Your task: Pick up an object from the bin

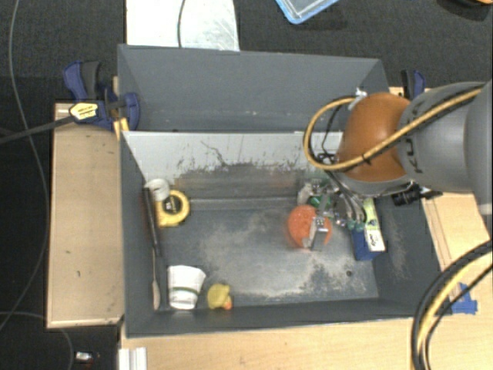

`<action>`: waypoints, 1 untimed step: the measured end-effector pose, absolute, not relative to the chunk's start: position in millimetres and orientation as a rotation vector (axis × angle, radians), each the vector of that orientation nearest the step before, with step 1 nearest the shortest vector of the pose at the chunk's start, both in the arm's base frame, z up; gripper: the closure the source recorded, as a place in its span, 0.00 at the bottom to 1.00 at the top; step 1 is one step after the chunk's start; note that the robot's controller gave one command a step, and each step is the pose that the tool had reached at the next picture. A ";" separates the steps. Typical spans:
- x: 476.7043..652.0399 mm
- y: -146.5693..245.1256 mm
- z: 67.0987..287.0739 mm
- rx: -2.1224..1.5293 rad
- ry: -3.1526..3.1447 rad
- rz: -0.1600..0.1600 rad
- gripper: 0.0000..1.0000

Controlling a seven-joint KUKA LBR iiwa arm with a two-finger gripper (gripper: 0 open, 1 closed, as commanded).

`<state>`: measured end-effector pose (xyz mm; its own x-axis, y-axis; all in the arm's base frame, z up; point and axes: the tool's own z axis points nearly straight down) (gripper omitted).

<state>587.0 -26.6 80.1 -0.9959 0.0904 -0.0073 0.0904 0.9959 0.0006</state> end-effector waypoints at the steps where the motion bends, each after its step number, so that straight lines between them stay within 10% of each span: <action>1: 587.6 -90.3 74.6 0.438 3.097 0.003 1.00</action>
Offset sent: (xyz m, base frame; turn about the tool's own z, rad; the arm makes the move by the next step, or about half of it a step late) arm 0.0000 0.0000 0.0000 0.0000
